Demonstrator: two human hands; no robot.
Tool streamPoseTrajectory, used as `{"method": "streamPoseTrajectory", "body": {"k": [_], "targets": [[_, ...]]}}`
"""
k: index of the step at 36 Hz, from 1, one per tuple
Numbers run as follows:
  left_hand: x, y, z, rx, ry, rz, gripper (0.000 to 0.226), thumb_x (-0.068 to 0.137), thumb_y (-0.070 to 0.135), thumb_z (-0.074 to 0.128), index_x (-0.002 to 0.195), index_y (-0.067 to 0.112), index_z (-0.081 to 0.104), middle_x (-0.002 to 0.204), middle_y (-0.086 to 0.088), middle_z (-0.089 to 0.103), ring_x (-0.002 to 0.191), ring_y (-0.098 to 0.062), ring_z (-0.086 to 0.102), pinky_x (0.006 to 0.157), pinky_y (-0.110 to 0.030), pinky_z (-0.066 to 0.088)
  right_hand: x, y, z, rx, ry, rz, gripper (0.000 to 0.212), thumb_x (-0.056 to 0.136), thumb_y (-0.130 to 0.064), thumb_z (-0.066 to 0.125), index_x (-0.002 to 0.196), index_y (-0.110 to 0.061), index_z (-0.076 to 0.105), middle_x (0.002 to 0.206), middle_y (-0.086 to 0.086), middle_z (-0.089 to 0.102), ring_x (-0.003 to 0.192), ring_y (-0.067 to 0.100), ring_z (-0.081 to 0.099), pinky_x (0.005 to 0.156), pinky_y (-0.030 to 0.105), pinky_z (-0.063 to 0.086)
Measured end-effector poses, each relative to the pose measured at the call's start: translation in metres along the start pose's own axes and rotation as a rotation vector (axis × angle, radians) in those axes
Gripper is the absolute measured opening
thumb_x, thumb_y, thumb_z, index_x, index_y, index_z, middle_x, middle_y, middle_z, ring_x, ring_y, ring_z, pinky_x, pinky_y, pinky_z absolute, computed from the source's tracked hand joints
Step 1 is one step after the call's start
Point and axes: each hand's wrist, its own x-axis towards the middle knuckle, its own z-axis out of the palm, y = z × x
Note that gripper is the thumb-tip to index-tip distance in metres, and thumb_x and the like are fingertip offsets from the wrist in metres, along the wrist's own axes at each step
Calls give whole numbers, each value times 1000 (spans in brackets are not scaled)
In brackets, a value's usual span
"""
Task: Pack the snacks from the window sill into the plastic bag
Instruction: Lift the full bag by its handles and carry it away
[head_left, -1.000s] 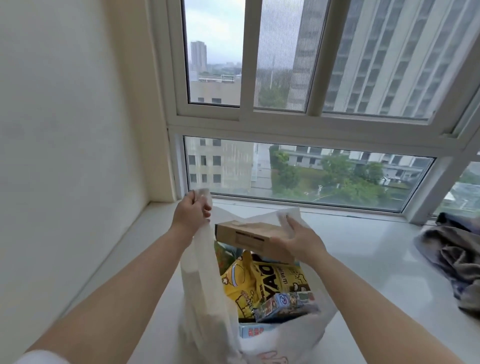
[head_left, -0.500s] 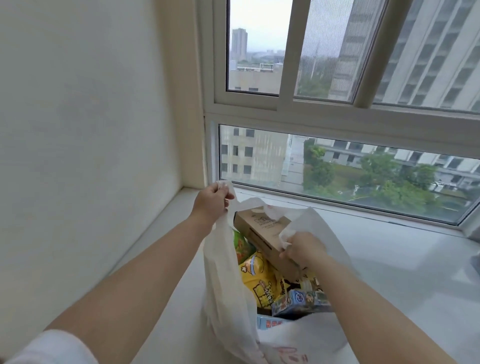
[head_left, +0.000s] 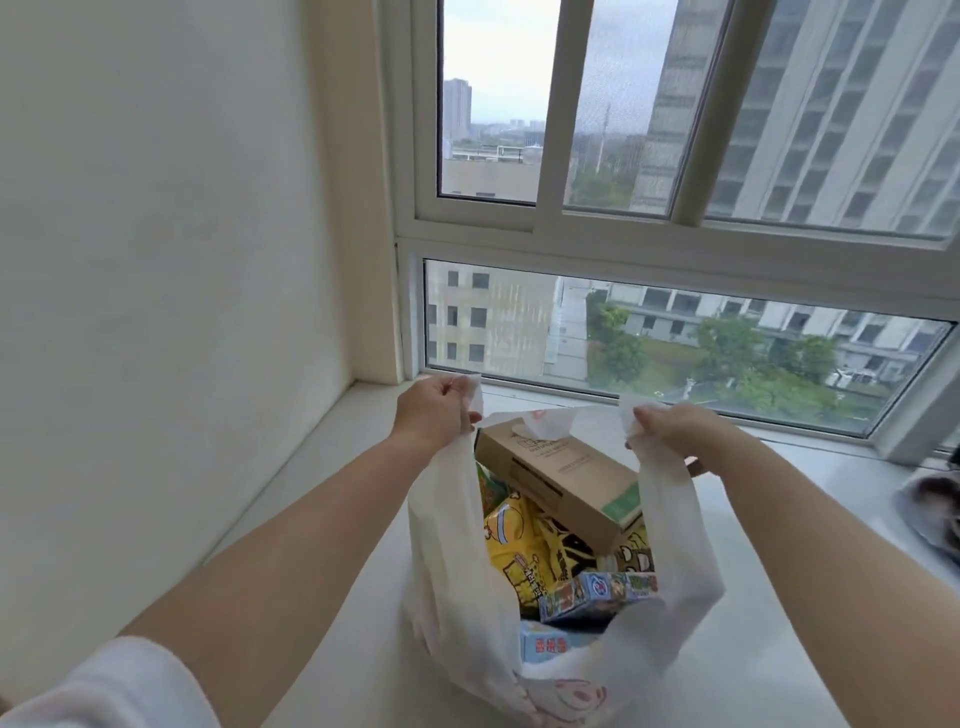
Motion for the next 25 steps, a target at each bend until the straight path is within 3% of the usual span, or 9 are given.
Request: {"method": "streamPoseTrajectory", "body": {"k": [2, 4, 8, 10, 13, 18, 20, 22, 25], "targets": [[-14, 10, 6, -8, 10, -14, 26, 97, 36, 48, 84, 17, 60, 71, 6, 63, 66, -8, 63, 75, -30, 55, -9, 5, -1, 68, 36, 21, 40, 96, -40, 47, 105, -1, 53, 108, 19, 59, 98, 38, 61, 78, 45, 55], [-34, 16, 18, 70, -5, 44, 34, 97, 36, 49, 70, 16, 57, 74, 6, 66, 72, -9, 61, 64, -23, 48, -18, 10, 0, 189, 41, 40, 35, 96, -34, 50, 103, 1, 55, 99, 20, 62, 83, 34, 65, 64, 38, 57], [-73, 8, 42, 146, -130, 156, 21, 91, 31, 61, 91, 10, 67, 94, 0, 66, 85, -13, 57, 79, -30, 50, -38, 16, 3, 408, 14, 40, 25, 94, -23, 56, 81, -1, 55, 79, 15, 64, 38, 20, 63, 37, 26, 51], [-85, 1, 48, 175, -172, 248, 19, 91, 29, 61, 98, 13, 68, 97, 3, 67, 89, -11, 58, 81, -27, 48, -47, 21, 6, 441, 24, 6, 26, 93, -25, 58, 82, -1, 59, 79, 15, 66, 45, 22, 66, 49, 31, 58], [-95, -7, 53, 217, -234, 377, 26, 93, 29, 57, 92, 5, 67, 94, -5, 66, 78, -19, 57, 69, -32, 47, -57, 39, 10, 450, 53, -83, 27, 94, -27, 57, 91, -2, 65, 80, 16, 70, 68, 25, 68, 74, 38, 56], [-94, -10, 53, 229, -230, 445, 23, 95, 11, 53, 114, 6, 64, 86, 6, 50, 81, -19, 53, 72, -30, 45, -75, 75, 14, 337, -40, -216, 19, 92, -12, 59, 111, -11, 61, 100, 8, 64, 88, 25, 62, 71, 32, 51], [-90, -5, 49, 194, -169, 403, 18, 96, 19, 52, 97, 11, 69, 75, 7, 52, 71, -14, 51, 66, -23, 41, -78, 91, 17, 37, -2, -152, 10, 91, -9, 55, 98, -5, 62, 89, 5, 59, 87, 24, 57, 65, 23, 43], [-84, 0, 44, 146, -97, 340, 24, 96, 27, 53, 82, 15, 68, 73, 1, 58, 69, -15, 51, 67, -23, 40, -79, 105, 20, -206, 60, -85, 23, 90, -7, 49, 68, -4, 57, 69, 4, 53, 73, 21, 53, 51, 18, 37], [-73, 7, 34, 57, -44, 230, 22, 95, 27, 53, 79, 29, 67, 73, 1, 60, 68, -16, 51, 61, -22, 42, -79, 108, 11, -65, 181, -52, 24, 93, -12, 52, 71, -4, 59, 70, 8, 54, 65, 21, 53, 52, 20, 43]]}}
